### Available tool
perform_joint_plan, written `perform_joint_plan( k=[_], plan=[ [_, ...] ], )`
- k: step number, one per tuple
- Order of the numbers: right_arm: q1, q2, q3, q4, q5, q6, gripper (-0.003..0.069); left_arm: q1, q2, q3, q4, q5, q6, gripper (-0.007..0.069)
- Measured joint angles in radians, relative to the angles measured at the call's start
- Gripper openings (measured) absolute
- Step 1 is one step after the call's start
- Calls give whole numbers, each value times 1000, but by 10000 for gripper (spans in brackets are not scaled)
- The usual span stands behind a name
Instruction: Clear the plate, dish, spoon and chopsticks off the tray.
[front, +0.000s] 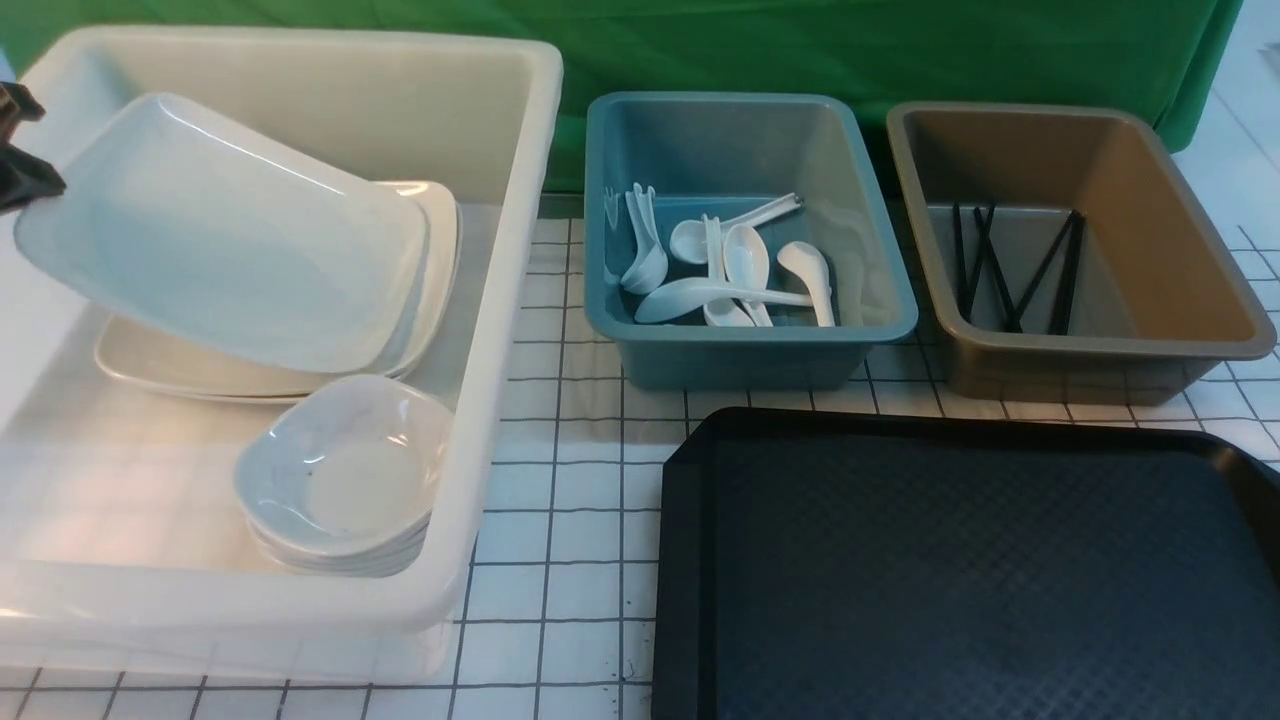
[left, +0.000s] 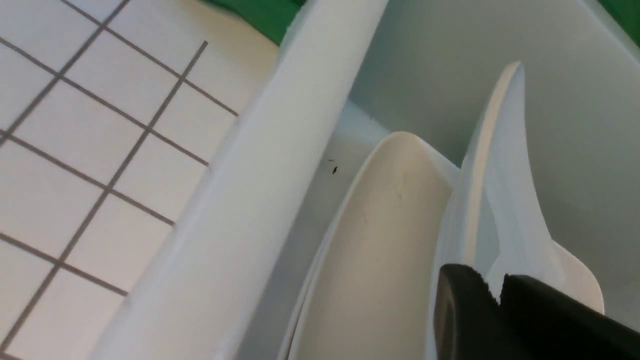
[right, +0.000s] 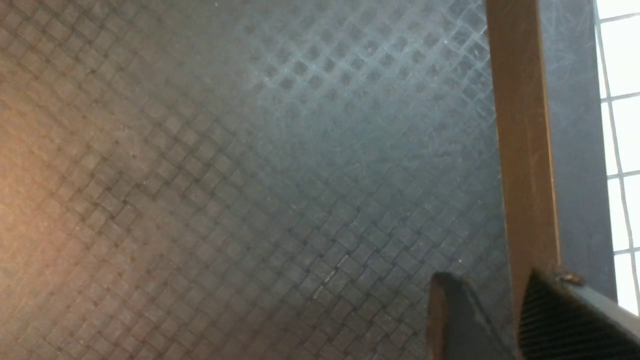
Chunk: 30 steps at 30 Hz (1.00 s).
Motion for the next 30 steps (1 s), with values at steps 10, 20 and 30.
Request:
perform_joint_plan(
  k=[10, 20, 30],
  plan=[
    [0, 0, 0, 15, -2, 0, 258, 0, 0, -4, 93, 176, -103, 363],
    [27, -33, -44, 91, 67, -136, 146, 0, -16, -8, 120, 542, -158, 205],
    [92, -429, -102, 127, 322, -188, 30, -15, -209, -13, -76, 709, 16, -6]
  ],
)
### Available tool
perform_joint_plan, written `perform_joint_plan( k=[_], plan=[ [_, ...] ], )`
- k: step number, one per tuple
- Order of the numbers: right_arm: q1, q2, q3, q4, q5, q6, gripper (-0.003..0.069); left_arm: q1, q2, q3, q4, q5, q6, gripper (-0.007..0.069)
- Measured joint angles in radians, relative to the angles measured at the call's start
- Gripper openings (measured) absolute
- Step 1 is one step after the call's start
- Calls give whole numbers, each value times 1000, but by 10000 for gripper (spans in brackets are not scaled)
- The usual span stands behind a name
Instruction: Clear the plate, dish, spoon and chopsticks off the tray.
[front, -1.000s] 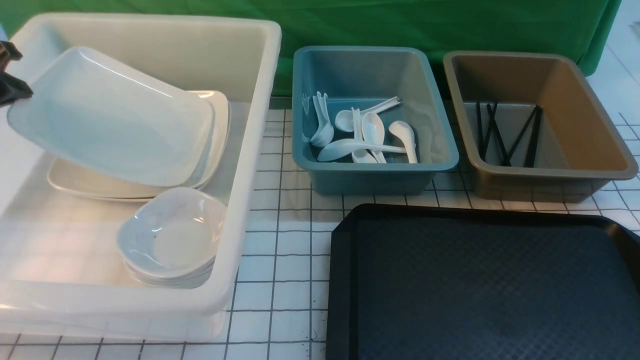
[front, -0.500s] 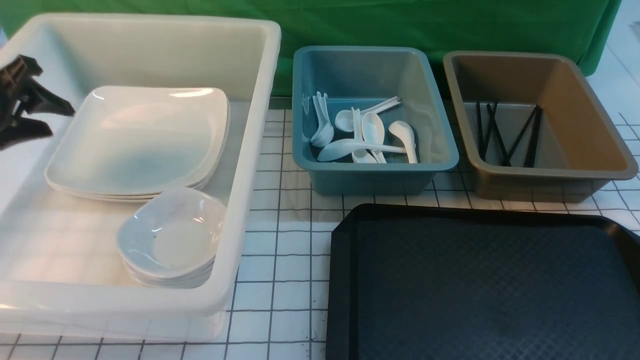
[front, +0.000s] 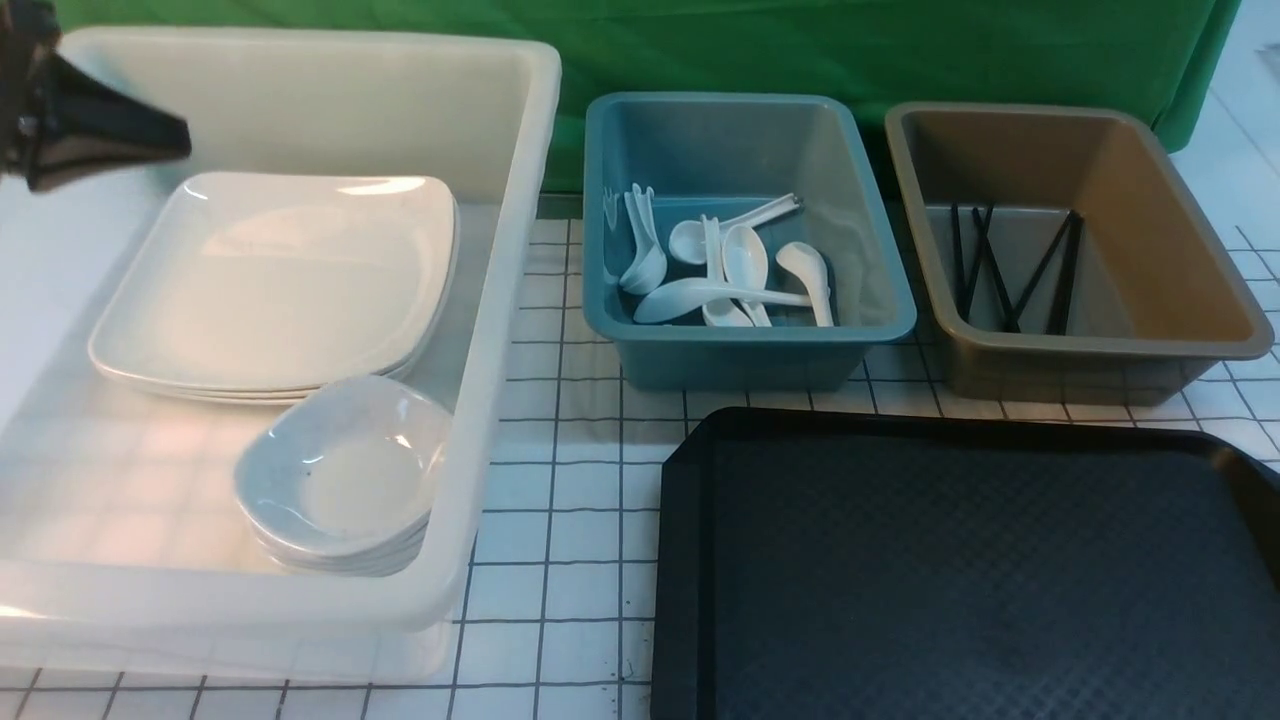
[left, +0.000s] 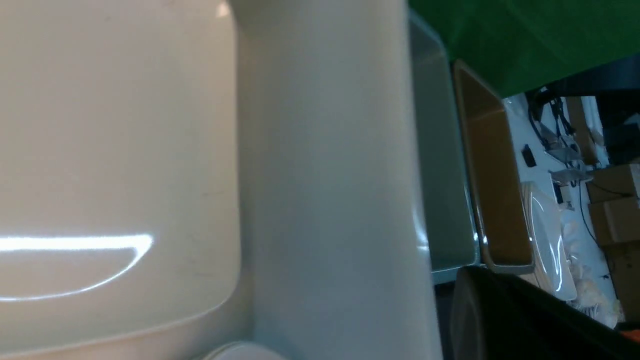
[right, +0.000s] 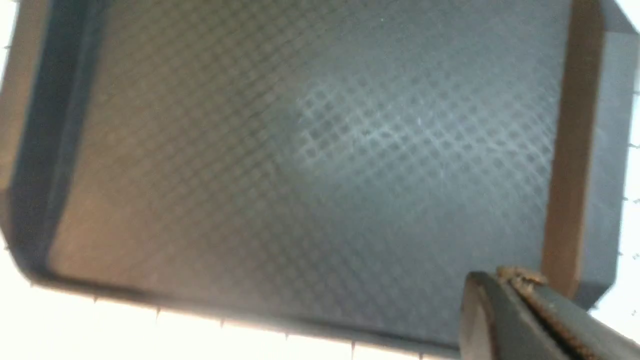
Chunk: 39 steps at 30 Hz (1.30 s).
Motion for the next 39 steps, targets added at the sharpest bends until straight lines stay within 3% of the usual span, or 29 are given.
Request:
perform_joint_plan(
  k=[4, 7, 11, 15, 21, 28, 39],
  plan=[
    [0, -205, 1, 14, 42, 10, 30, -42, -59, -1, 24, -5, 3, -7],
    [0, -386, 43, 84, -24, -12, 30, -104, -98, -1, 42, -16, 3, -7],
    [0, -606, 209, 352, -314, -256, 30, -174, -132, -1, 117, -13, 25, -3],
    [0, -656, 330, 467, -532, -384, 30, -177, -142, -1, 132, -13, 20, -3],
    [0, -657, 375, 491, -690, -409, 37, -177, -143, -1, 147, -13, 18, -3],
    [0, -657, 375, 494, -699, -409, 48, -177, -143, -1, 206, -13, 18, -3],
    [0, -657, 375, 494, -699, -410, 69, -177, -143, -1, 152, -13, 14, -3]
  ],
)
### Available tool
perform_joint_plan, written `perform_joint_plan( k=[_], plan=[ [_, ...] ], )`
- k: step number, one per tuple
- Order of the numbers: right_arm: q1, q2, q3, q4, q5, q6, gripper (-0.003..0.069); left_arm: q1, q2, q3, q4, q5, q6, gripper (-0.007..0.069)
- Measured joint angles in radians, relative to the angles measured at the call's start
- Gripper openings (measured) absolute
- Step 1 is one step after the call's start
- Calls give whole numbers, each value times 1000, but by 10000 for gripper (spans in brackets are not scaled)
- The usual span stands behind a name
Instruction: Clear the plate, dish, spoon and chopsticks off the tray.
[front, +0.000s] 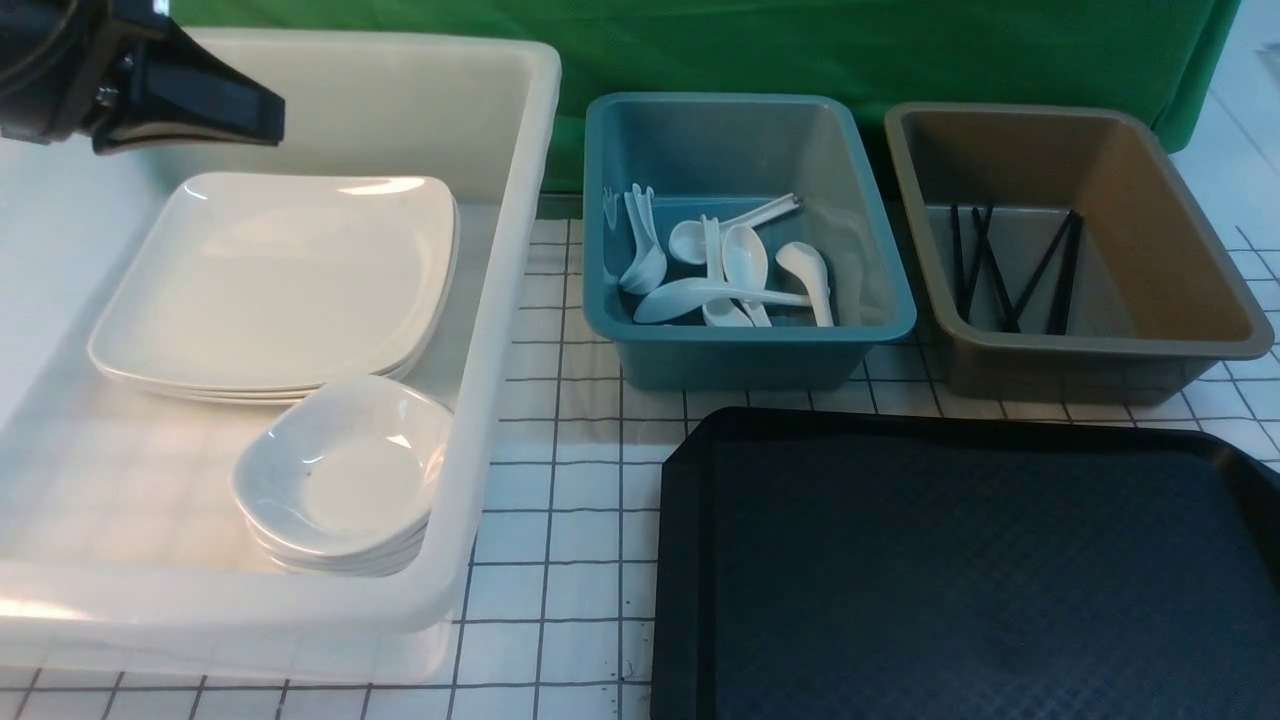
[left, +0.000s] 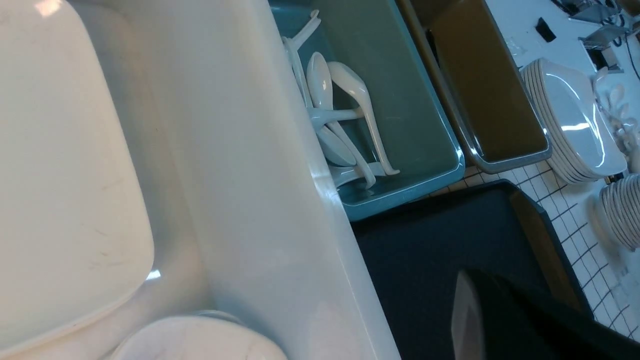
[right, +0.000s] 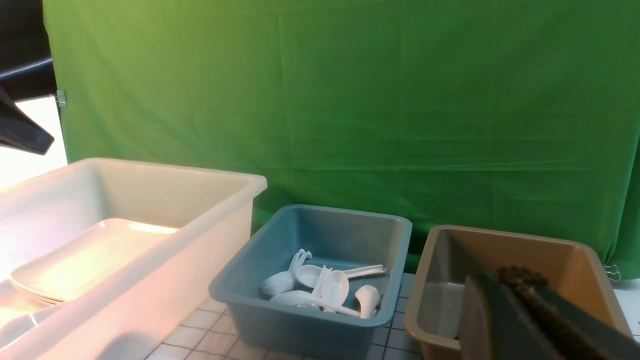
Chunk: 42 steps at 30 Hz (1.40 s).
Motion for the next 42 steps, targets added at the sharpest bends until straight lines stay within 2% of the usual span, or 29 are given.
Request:
perform_joint_plan(
  k=[8, 14, 18, 24, 32, 42],
  plan=[
    [0, 3, 47, 1, -36, -1, 80, 0, 0, 0, 0, 25, 0, -3],
    [0, -7, 206, -20, -119, -1, 92, 0, 0, 0, 0, 26, -22, -2],
    [0, -43, 331, -90, -140, -1, 101, 0, 0, 0, 0, 26, -37, -3],
    [0, -100, 517, -258, -142, -1, 117, 0, 0, 0, 18, 26, -60, -3],
    [0, -100, 537, -467, -188, -1, 141, 0, -1, 0, 93, 27, -105, -3],
    [0, -100, 537, -497, -187, -1, 163, 0, -1, 0, 102, 29, -116, -3]
  ],
)
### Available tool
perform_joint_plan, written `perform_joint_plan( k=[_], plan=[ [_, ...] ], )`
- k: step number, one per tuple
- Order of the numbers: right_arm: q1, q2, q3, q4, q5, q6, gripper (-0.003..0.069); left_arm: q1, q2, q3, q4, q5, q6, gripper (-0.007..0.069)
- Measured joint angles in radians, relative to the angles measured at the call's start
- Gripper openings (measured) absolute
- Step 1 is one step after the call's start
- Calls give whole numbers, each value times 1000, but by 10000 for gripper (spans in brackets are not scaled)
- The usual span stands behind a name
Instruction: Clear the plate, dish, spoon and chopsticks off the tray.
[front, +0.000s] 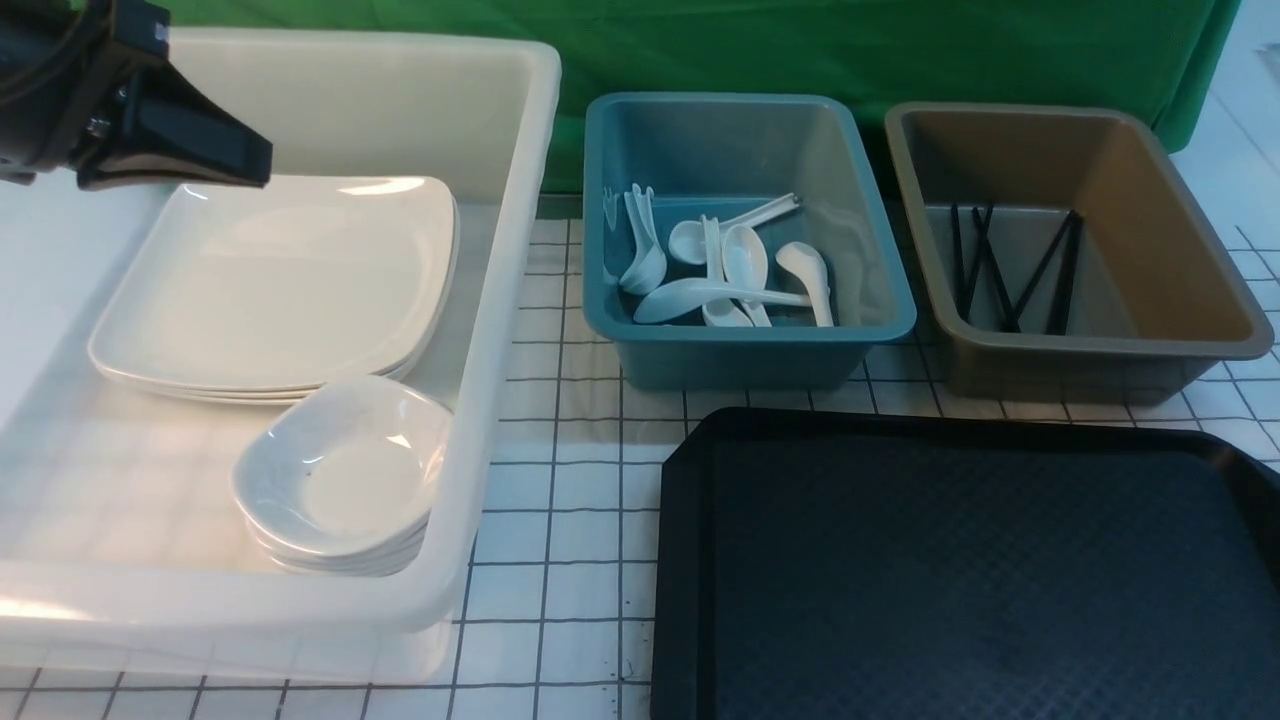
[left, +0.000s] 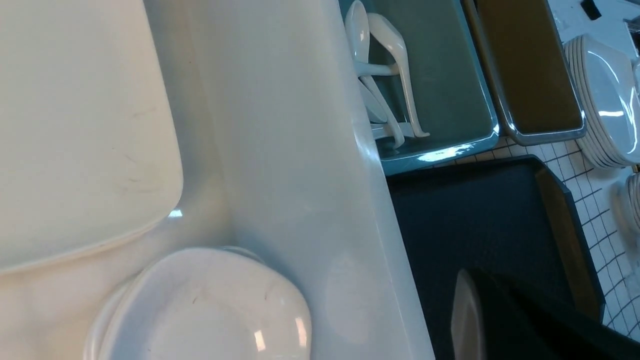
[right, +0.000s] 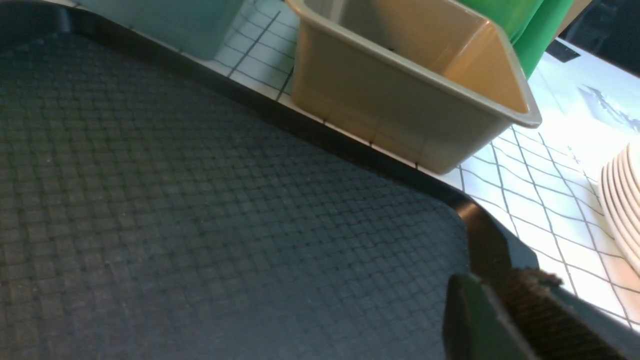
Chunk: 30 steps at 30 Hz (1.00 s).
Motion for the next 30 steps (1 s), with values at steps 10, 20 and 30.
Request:
perform_joint_plan(
  k=[10, 20, 30],
  plan=[
    [0, 0, 0, -1, 0, 71, 178, -28, 0, 0, 15, 0, -31, -3],
    [0, 0, 0, -1, 0, 549, 197, -238, -7, 0, 202, 1, -136, -3],
    [0, 0, 0, -1, 0, 581, 227, -501, -212, 0, 386, 5, -237, -3]
  ],
)
